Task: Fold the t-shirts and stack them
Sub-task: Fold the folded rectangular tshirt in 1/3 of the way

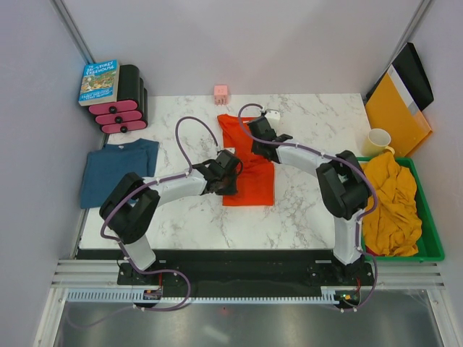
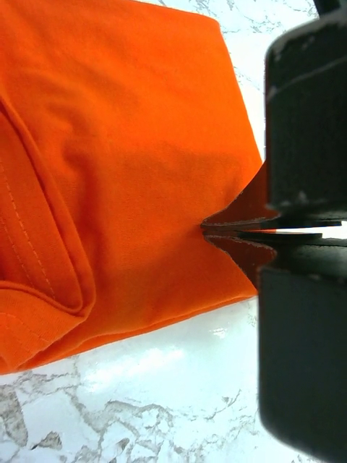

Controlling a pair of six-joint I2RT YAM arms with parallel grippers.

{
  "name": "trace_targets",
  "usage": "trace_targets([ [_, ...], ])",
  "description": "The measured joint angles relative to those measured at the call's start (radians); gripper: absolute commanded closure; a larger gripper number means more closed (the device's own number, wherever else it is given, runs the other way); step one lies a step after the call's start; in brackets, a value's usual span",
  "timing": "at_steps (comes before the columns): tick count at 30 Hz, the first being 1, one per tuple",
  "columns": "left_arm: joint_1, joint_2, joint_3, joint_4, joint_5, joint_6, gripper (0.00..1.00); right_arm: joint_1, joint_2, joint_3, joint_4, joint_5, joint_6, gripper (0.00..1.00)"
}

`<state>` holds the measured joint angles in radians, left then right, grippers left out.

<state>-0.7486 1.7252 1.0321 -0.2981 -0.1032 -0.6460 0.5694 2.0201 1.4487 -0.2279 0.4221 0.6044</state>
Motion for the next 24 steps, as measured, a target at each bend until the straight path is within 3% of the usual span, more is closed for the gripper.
trace_targets([
  [5, 0.002, 0.0, 0.023, -0.011, -0.029, 0.016, 0.97, 0.045, -0.144, -0.088, 0.012, -0.012, -0.014, 1.0],
  [11, 0.014, 0.066, 0.166, 0.003, -0.032, 0.047, 0.97, 0.135, -0.297, -0.214, 0.039, -0.032, -0.005, 1.0],
  [24, 0.032, 0.208, 0.217, 0.008, -0.009, 0.05, 0.98, 0.189, -0.306, -0.446, 0.03, -0.056, 0.047, 1.0],
])
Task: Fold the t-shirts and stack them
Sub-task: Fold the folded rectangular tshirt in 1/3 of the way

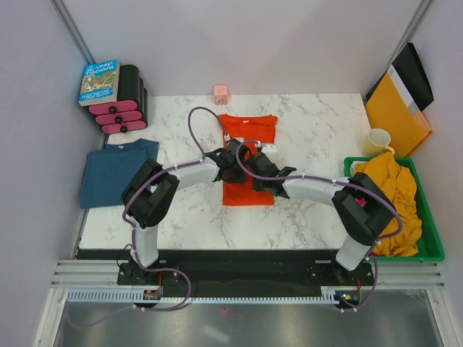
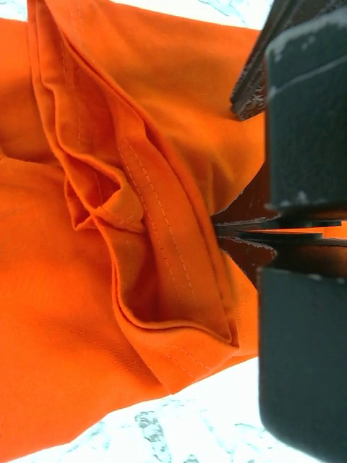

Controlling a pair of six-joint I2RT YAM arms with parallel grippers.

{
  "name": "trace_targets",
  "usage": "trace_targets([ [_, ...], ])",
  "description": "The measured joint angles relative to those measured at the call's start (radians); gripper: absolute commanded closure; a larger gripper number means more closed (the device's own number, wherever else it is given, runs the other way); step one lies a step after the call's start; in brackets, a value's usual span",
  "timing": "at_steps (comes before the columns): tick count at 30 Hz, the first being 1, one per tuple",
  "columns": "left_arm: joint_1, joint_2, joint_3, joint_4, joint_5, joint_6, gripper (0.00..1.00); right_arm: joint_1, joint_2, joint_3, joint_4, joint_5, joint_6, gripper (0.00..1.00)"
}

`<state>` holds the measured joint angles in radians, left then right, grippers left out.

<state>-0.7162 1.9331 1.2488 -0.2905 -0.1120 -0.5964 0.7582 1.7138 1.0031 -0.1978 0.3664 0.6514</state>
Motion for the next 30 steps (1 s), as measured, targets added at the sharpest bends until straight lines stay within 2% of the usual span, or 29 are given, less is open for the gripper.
trace_targets([
  [9, 0.05, 0.054, 0.088, -0.016, 0.01, 0.003, 0.98, 0.0, 0.0, -0.073, 0.022, -0.013, 0.01, 1.0],
  [19, 0.113, 0.138, 0.262, -0.043, 0.011, 0.03, 0.97, 0.0, 0.0, -0.094, 0.068, -0.014, 0.016, 1.0],
  [24, 0.13, 0.203, 0.363, -0.08, 0.011, 0.05, 0.93, 0.0, -0.003, -0.1, 0.079, -0.013, 0.016, 1.0],
  [27, 0.15, 0.215, 0.396, -0.082, 0.008, 0.063, 0.77, 0.0, -0.014, -0.102, 0.067, -0.006, 0.014, 0.83],
  [28, 0.156, 0.211, 0.399, -0.081, 0.005, 0.066, 0.74, 0.0, -0.022, -0.102, 0.057, -0.002, 0.013, 0.73],
  [30, 0.167, 0.193, 0.397, -0.082, -0.005, 0.072, 0.67, 0.0, -0.045, -0.098, 0.033, 0.008, 0.005, 0.66],
])
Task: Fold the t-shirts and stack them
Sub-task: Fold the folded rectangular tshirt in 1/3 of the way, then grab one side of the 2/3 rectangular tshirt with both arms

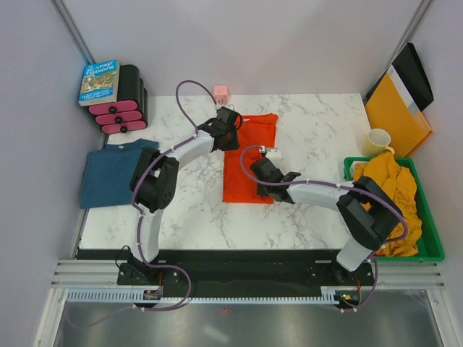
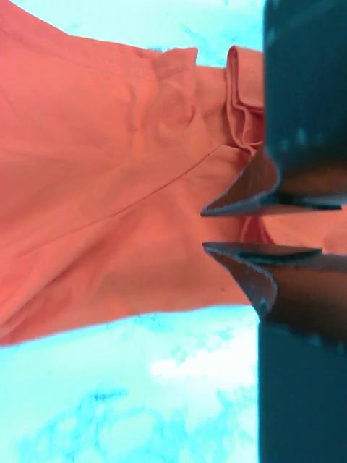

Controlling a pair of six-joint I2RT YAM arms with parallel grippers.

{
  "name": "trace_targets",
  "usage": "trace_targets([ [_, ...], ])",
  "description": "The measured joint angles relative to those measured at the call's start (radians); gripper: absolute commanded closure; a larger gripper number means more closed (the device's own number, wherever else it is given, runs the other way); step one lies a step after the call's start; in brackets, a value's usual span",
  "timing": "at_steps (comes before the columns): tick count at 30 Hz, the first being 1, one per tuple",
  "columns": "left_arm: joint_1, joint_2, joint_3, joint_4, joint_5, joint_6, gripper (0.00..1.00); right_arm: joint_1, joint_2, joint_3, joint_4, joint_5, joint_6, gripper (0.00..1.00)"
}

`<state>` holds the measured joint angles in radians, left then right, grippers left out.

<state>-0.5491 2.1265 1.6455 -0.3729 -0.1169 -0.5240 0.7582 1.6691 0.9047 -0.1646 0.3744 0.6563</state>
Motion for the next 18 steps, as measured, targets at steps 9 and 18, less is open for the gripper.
trace_targets([
  [9, -0.003, -0.332, -0.28, 0.02, -0.01, -0.002, 0.61, -0.005, -0.089, 0.079, -0.074, 0.048, -0.025, 0.52],
  [18, -0.087, -0.61, -0.712, 0.055, -0.001, -0.048, 0.59, -0.038, -0.224, -0.175, -0.097, 0.061, 0.011, 0.47],
])
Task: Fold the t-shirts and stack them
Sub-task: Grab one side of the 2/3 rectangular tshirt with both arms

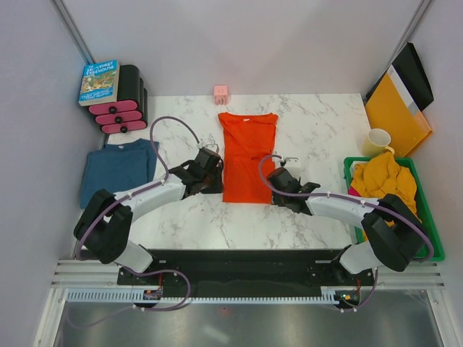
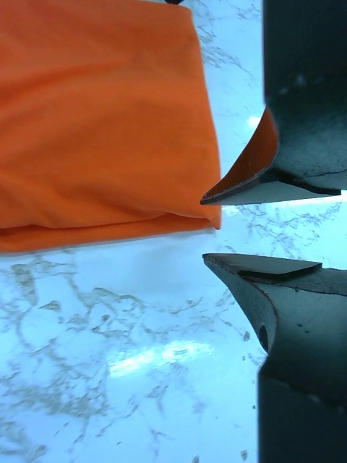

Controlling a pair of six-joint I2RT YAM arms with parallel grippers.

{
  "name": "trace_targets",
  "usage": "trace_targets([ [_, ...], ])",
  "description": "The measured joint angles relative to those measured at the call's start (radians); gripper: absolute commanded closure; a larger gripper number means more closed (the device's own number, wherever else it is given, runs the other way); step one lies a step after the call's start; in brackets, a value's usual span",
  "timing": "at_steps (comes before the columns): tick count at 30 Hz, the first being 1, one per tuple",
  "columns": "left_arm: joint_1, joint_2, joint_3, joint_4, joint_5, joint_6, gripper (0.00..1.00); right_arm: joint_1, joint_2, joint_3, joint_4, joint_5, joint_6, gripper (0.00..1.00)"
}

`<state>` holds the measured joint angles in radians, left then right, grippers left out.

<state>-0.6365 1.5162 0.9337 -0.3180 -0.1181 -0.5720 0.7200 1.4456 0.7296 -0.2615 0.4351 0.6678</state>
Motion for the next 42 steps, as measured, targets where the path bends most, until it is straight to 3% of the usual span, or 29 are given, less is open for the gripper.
trace_targets([
  [4, -0.043, -0.04, -0.052, 0.006, -0.003, -0.007, 0.53, 0.0, 0.0, -0.03, -0.002, -0.012, 0.018, 0.46],
  [6, -0.061, -0.064, -0.054, 0.014, -0.005, -0.012, 0.43, 0.0, -0.006, -0.03, 0.006, -0.012, 0.023, 0.46],
  [9, -0.075, -0.094, -0.054, 0.031, -0.011, -0.024, 0.38, 0.0, -0.024, -0.029, 0.015, -0.011, 0.028, 0.46],
  [22, -0.13, -0.11, -0.054, 0.032, -0.037, -0.06, 0.37, 0.018, -0.041, -0.027, 0.039, -0.035, 0.046, 0.46],
  [30, -0.167, -0.084, -0.055, 0.032, -0.042, -0.093, 0.37, 0.037, 0.062, -0.028, 0.103, -0.082, 0.059, 0.47],
  [42, -0.18, -0.032, -0.055, 0.011, -0.069, -0.127, 0.39, 0.037, 0.08, -0.032, 0.163, -0.086, 0.07, 0.5],
])
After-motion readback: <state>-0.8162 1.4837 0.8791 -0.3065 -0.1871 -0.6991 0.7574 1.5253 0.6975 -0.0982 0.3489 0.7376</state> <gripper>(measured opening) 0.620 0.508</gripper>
